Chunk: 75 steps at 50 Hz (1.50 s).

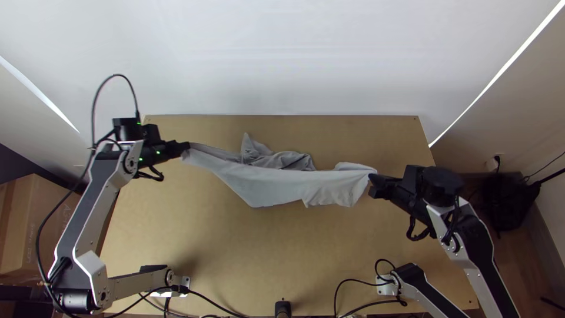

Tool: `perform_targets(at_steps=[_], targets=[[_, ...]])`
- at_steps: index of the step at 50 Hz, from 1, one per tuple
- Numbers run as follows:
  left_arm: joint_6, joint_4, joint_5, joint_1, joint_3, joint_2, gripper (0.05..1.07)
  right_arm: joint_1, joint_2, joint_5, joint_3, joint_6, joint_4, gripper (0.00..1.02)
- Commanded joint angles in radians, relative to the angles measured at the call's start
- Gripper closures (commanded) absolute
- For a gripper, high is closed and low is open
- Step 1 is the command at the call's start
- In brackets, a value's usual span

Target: Fold the t-shirt

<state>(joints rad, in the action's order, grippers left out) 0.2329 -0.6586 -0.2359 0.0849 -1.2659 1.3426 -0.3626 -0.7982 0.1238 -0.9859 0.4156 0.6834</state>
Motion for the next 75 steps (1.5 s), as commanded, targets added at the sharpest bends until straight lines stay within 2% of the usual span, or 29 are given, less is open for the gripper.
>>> perform_targets(at_steps=[1, 10, 13, 17, 21, 24, 26, 34, 44, 52, 59, 67, 75], targets=[[0.023, -0.033, 0.001, 0.042, -0.102, -0.069, 1.05, 0.053, -0.032, -0.003, -0.083, -0.051, -0.077, 1.00], [0.023, -0.091, 0.020, 0.099, -0.254, -0.126, 1.05, 0.177, -0.141, -0.004, -0.188, -0.141, -0.254, 1.00], [0.008, -0.091, 0.069, 0.105, -0.305, -0.148, 1.05, 0.212, -0.213, -0.013, -0.249, -0.136, -0.282, 1.00], [-0.017, -0.073, 0.142, 0.105, -0.369, -0.168, 1.05, 0.246, -0.334, -0.062, -0.378, -0.093, -0.263, 1.00], [-0.038, -0.058, 0.198, 0.105, -0.432, -0.178, 1.05, 0.232, -0.403, -0.173, -0.468, -0.118, -0.303, 1.00], [-0.053, -0.044, 0.237, 0.107, -0.474, -0.178, 1.05, 0.209, -0.443, -0.219, -0.536, -0.146, -0.349, 1.00], [-0.070, -0.029, 0.267, 0.107, -0.497, -0.183, 1.05, 0.203, -0.475, -0.234, -0.596, -0.173, -0.357, 1.00], [-0.109, 0.039, 0.326, 0.107, -0.537, -0.220, 1.05, 0.200, -0.559, -0.251, -0.827, -0.204, -0.358, 1.00], [-0.138, 0.108, 0.359, 0.122, -0.560, -0.299, 1.05, 0.157, -0.463, -0.273, -0.907, -0.230, -0.464, 1.00], [-0.136, 0.131, 0.359, 0.124, -0.581, -0.376, 1.05, 0.126, -0.326, -0.271, -0.895, -0.233, -0.464, 1.00], [-0.116, 0.128, 0.357, 0.122, -0.576, -0.470, 1.05, 0.120, -0.173, -0.251, -0.858, -0.210, -0.401, 1.00], [-0.119, 0.145, 0.357, 0.122, -0.593, -0.577, 1.05, 0.102, -0.019, -0.171, -0.823, -0.141, -0.347, 1.00], [-0.112, 0.093, 0.345, 0.108, -0.598, -0.645, 1.05, 0.103, 0.059, -0.116, -0.824, -0.093, -0.266, 1.00]])
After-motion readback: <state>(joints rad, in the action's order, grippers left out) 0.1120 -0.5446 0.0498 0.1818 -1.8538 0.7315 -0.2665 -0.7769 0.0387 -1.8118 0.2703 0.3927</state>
